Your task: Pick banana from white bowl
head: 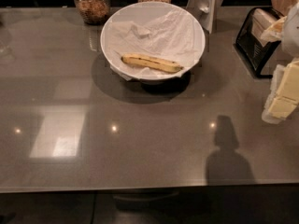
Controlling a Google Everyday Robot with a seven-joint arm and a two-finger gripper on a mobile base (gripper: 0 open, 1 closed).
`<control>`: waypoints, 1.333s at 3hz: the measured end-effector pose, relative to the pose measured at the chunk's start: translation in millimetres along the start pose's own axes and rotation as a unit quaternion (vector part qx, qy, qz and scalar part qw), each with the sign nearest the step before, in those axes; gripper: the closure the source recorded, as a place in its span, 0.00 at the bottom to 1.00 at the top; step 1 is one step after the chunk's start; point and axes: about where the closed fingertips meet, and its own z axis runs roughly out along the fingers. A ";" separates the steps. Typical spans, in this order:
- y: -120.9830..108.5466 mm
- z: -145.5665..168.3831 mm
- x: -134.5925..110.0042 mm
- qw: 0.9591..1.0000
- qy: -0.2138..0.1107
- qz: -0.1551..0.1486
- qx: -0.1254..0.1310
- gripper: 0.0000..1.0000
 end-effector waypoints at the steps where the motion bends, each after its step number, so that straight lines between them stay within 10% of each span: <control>1: 0.0 0.0 -0.1 1.000 0.000 0.000 0.000 0.00; 3: -24.8 9.1 -50.3 0.993 -0.120 0.014 0.008 0.00; 4: -45.2 18.4 -95.8 0.979 -0.205 0.020 -0.012 0.00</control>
Offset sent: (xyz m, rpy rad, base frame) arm 0.0263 0.0331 0.0022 0.1819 -0.0634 0.0218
